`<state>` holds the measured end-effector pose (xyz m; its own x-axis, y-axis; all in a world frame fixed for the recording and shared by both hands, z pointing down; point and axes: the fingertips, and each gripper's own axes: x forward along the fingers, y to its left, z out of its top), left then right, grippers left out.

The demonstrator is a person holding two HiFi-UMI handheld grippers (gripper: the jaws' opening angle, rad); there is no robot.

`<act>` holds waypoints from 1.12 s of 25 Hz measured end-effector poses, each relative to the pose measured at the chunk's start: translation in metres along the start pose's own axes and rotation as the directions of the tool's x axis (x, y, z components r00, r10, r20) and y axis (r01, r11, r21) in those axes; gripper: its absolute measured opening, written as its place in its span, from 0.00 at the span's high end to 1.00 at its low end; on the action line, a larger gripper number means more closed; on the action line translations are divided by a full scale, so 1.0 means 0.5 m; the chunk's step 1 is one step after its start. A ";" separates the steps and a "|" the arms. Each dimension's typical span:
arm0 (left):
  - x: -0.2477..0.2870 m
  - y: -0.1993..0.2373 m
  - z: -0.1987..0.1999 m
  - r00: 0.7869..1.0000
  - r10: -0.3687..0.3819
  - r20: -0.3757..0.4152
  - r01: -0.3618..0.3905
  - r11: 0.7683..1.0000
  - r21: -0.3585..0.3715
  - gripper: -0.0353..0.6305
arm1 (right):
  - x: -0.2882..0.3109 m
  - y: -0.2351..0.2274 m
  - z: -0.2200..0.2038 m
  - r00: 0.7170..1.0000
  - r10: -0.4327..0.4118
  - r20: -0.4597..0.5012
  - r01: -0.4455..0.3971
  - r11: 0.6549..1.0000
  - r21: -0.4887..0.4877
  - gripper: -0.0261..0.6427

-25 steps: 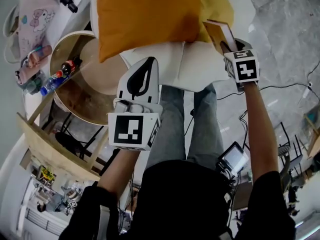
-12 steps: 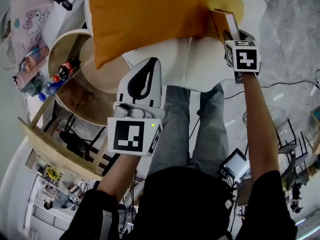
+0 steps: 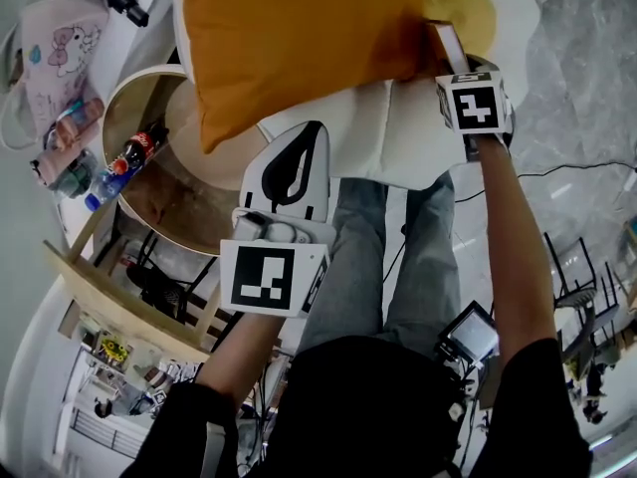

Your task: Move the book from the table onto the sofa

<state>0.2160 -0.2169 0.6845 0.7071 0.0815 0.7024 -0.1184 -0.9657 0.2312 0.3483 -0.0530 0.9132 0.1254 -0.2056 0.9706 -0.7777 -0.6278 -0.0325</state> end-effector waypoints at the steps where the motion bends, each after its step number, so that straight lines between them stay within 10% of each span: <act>1: 0.001 0.003 0.001 1.000 -0.001 -0.002 0.001 1.000 0.001 0.93 | 0.001 0.001 -0.001 1.000 0.006 -0.005 -0.006 1.000 0.003 0.73; 28: -0.053 -0.117 0.143 0.997 -0.009 0.074 0.001 0.995 0.103 0.93 | -0.194 -0.033 0.032 0.991 0.125 0.056 -0.123 0.991 -0.051 0.66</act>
<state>0.2539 -0.1800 0.6044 0.7580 0.0718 0.6483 -0.0446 -0.9859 0.1613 0.3589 -0.0344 0.8160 0.0612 -0.3244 0.9439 -0.8175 -0.5590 -0.1390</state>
